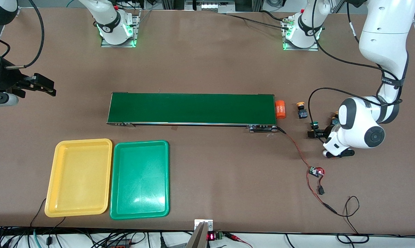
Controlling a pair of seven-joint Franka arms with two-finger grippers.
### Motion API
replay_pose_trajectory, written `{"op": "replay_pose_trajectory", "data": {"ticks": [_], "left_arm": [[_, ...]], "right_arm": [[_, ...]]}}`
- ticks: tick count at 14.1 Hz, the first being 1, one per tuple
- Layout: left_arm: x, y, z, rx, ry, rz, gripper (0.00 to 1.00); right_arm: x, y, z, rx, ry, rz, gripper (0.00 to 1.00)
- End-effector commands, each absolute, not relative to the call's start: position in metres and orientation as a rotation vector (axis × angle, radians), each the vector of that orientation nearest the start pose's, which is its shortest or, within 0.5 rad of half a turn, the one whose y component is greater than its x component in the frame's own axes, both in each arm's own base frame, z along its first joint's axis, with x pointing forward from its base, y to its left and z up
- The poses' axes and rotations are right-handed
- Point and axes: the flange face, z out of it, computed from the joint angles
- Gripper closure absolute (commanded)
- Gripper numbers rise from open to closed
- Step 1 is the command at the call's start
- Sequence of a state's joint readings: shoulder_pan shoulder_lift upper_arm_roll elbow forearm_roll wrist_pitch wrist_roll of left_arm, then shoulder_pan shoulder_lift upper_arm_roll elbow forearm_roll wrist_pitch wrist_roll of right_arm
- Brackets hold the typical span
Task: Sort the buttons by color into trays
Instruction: 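Reach the left gripper down and grasp a black push button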
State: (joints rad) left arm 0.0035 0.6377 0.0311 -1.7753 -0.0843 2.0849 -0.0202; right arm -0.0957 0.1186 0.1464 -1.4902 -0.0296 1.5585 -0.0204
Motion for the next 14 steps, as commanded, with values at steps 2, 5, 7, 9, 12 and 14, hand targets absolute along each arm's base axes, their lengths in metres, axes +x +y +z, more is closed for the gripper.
{"op": "replay_pose_trajectory", "data": {"ticks": [2,5,7,9,12,14], "left_arm": [[0.611,0.017,0.172,-3.152,-0.167,0.543,0.45],[0.614,0.017,0.187,-3.157,-0.179,0.517,0.97],[0.621,0.014,0.219,-3.17,-0.154,0.437,1.0],[0.626,-0.014,0.255,-3.196,-0.084,0.355,1.0],[0.618,-0.092,0.285,-3.222,0.082,0.355,1.0],[0.6,-0.16,0.297,-3.193,0.054,0.391,1.0]], "right_arm": [[0.585,0.019,0.597,-3.146,-0.111,0.068,0.0],[0.585,0.017,0.597,-3.146,-0.106,0.066,0.0],[0.585,0.017,0.596,-3.146,-0.106,0.068,0.0],[0.586,0.017,0.596,-3.146,-0.106,0.066,0.0],[0.586,0.017,0.595,-3.145,-0.125,0.068,0.0],[0.586,0.017,0.595,-3.145,-0.125,0.068,0.0]]}}
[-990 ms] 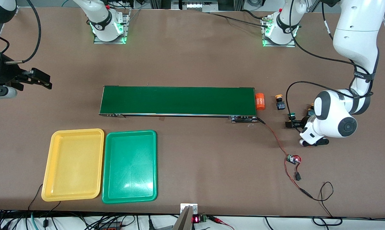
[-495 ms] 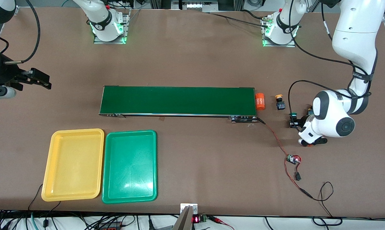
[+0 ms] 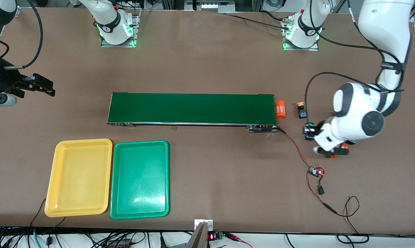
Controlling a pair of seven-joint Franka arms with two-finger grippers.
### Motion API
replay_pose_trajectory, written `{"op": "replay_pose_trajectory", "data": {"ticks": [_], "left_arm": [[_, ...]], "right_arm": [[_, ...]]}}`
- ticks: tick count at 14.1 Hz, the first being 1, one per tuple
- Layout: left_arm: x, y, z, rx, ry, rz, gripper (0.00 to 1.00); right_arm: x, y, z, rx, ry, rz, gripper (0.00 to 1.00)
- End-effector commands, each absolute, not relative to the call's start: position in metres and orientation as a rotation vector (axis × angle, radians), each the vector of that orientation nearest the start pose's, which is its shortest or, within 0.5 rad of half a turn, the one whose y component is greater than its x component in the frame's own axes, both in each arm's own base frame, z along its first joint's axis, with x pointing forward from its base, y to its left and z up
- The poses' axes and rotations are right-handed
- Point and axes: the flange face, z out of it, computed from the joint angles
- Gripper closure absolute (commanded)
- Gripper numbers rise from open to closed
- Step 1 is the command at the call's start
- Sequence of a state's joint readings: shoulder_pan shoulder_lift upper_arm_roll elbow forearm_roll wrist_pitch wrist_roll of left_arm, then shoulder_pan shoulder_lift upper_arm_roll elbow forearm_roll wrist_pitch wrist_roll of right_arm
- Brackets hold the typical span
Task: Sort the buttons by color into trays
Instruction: 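Carry the button with the left gripper onto the conveyor belt and release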
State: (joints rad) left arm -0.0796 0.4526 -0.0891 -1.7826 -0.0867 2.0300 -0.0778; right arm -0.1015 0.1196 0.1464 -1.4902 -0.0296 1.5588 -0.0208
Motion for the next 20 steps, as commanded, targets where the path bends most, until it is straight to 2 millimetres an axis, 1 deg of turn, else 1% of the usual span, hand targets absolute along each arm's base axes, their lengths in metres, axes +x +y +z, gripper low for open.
{"op": "replay_pose_trajectory", "data": {"ticks": [1,2,3,4,5,7,8,9,10,11,13,14,15,16,17,18,20], "left_arm": [[0.589,-0.194,0.303,-3.187,0.044,0.401,1.0],[0.576,-0.221,0.303,-3.187,0.045,0.421,1.0],[0.56,-0.239,0.298,-3.18,0.063,0.456,1.0],[0.549,-0.248,0.293,-3.175,0.09,0.48,1.0],[0.542,-0.254,0.291,-3.181,0.091,0.504,1.0],[0.536,-0.253,0.282,-3.186,0.079,0.518,1.0],[0.531,-0.256,0.274,-3.191,0.083,0.512,1.0],[0.523,-0.267,0.27,-3.208,0.091,0.52,1.0],[0.52,-0.268,0.268,-3.214,0.078,0.536,0.99],[0.52,-0.269,0.268,-3.215,0.07,0.541,0.84],[0.521,-0.268,0.27,-3.22,0.079,0.532,0.0],[0.523,-0.267,0.28,-3.228,0.074,0.506,0.0],[0.526,-0.263,0.294,-3.241,0.062,0.466,0.0],[0.535,-0.247,0.312,-3.257,0.02,0.417,0.0],[0.548,-0.217,0.326,-3.272,-0.052,0.37,0.0],[0.56,-0.182,0.337,-3.281,-0.141,0.333,0.0],[0.58,-0.099,0.336,-3.267,-0.36,0.314,0.0]], "right_arm": [[0.586,0.017,0.595,-3.145,-0.123,0.066,0.0],[0.586,0.016,0.595,-3.144,-0.12,0.066,0.0],[0.586,0.016,0.595,-3.145,-0.12,0.066,0.0],[0.586,0.017,0.595,-3.144,-0.123,0.066,0.0],[0.587,0.017,0.594,-3.143,-0.123,0.068,0.0],[0.587,0.017,0.595,-3.143,-0.123,0.066,0.0],[0.587,0.017,0.595,-3.143,-0.123,0.066,0.0],[0.587,0.017,0.595,-3.143,-0.123,0.066,0.0],[0.588,0.016,0.592,-3.143,-0.12,0.073,0.0],[0.588,0.016,0.592,-3.143,-0.12,0.073,0.0],[0.588,0.016,0.591,-3.142,-0.12,0.075,0.0],[0.589,0.017,0.59,-3.142,-0.123,0.077,0.0],[0.59,0.017,0.588,-3.141,-0.123,0.08,0.0],[0.59,0.015,0.588,-3.142,-0.118,0.08,0.0],[0.59,0.015,0.588,-3.142,-0.118,0.08,0.0],[0.59,0.013,0.588,-3.142,-0.113,0.08,0.0],[0.59,0.007,0.585,-3.141,-0.097,0.08,0.0]]}}
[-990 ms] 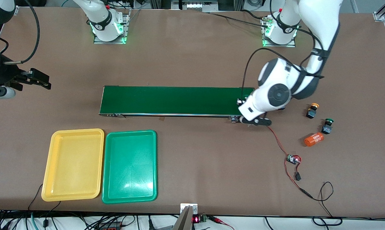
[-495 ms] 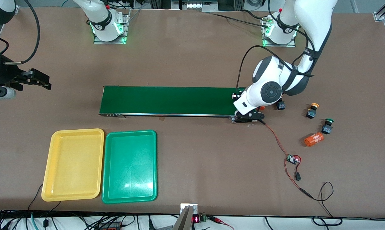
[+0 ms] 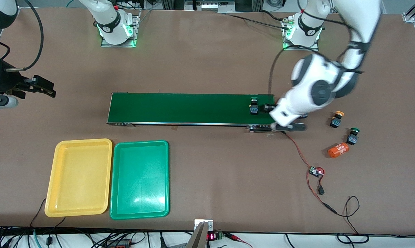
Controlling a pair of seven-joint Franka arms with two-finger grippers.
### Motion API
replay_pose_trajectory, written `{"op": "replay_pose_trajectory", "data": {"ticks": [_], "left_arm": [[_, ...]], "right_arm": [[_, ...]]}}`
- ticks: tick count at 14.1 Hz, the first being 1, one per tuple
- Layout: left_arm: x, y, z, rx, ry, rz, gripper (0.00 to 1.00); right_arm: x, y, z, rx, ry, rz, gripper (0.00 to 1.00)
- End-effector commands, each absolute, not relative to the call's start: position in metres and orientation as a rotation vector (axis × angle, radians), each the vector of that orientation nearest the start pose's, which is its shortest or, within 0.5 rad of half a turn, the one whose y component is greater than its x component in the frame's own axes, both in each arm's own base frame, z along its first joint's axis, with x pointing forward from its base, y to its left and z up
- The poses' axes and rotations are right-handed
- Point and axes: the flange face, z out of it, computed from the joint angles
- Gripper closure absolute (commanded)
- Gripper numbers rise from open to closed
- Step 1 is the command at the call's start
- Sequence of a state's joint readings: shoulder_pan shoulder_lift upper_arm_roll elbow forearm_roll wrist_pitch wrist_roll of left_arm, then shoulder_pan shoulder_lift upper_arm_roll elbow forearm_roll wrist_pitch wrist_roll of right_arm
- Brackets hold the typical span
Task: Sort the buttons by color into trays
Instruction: 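Carry the button with the left gripper onto the conveyor belt and release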
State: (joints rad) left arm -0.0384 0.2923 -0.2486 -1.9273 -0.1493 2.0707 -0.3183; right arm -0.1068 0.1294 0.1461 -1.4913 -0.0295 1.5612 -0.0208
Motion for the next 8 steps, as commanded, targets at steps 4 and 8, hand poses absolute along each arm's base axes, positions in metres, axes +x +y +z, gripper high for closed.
{"op": "replay_pose_trajectory", "data": {"ticks": [4,8], "left_arm": [[0.595,0.014,0.322,-3.152,-0.113,0.253,0.0],[0.608,0.078,0.303,-3.158,-0.023,0.255,0.0]], "right_arm": [[0.592,0.007,0.581,-3.141,-0.097,0.094,0.0],[0.589,0.011,0.571,-3.141,-0.095,0.099,0.0]]}}
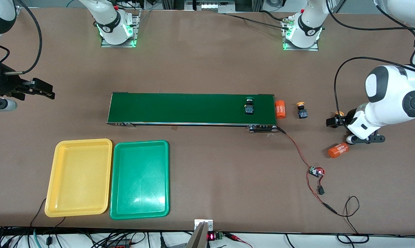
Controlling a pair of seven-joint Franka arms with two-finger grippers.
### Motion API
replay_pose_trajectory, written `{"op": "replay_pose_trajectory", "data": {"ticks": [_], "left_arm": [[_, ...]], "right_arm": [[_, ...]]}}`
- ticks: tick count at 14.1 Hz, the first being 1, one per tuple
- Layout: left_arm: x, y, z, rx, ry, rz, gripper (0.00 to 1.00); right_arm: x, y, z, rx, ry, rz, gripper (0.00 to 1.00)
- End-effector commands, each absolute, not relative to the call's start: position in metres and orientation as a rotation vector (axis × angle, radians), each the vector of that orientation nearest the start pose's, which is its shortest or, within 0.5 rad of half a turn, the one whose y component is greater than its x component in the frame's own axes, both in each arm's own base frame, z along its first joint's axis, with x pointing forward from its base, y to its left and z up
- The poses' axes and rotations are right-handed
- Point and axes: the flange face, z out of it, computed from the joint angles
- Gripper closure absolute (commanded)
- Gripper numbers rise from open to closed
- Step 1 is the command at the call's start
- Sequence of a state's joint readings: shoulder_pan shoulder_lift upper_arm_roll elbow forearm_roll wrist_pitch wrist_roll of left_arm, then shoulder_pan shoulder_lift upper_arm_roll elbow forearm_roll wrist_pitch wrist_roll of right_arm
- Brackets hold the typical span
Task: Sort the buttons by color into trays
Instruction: 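Carry the button with the left gripper onto the conveyor belt and release, then grasp another push button with the left gripper while the right gripper approaches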
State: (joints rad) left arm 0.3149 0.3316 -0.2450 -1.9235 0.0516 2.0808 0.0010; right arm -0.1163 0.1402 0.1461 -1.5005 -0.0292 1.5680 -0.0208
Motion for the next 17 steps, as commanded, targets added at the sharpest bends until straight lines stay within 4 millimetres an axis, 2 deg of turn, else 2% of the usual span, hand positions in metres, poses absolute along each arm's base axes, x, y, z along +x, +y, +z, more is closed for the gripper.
{"op": "replay_pose_trajectory", "data": {"ticks": [1,2,4,5,6,7,10,13,15,17], "left_arm": [[0.607,0.097,0.291,-3.142,-0.039,0.275,0.0],[0.605,0.107,0.276,-3.129,-0.027,0.302,0.0],[0.609,0.125,0.252,-3.121,0.137,0.306,0.0],[0.612,0.13,0.241,-3.13,0.237,0.298,0.0],[0.61,0.145,0.231,-3.142,0.265,0.297,0.0],[0.608,0.153,0.226,-3.148,0.286,0.29,0.0],[0.605,0.166,0.214,-3.143,0.517,0.288,0.0],[0.616,0.174,0.212,-3.131,0.624,0.24,0.0],[0.623,0.177,0.206,-3.121,0.731,0.222,0.0],[0.621,0.191,0.201,-3.121,0.78,0.213,0.0]], "right_arm": [[0.584,0.012,0.57,-3.143,-0.091,0.088,0.0],[0.578,0.013,0.565,-3.146,-0.087,0.069,0.0],[0.56,0.015,0.558,-3.123,-0.067,0.012,0.0],[0.547,0.018,0.551,-3.112,-0.057,-0.013,0.0],[0.532,0.018,0.543,-3.12,-0.054,-0.048,0.0],[0.517,0.019,0.537,-3.126,-0.05,-0.081,0.0],[0.487,0.02,0.523,-3.138,-0.048,-0.119,0.0],[0.453,0.021,0.509,-3.152,-0.043,-0.181,0.0],[0.448,0.021,0.507,-3.154,-0.047,-0.179,0.0],[0.45,0.022,0.507,-3.153,-0.05,-0.181,0.0]]}}
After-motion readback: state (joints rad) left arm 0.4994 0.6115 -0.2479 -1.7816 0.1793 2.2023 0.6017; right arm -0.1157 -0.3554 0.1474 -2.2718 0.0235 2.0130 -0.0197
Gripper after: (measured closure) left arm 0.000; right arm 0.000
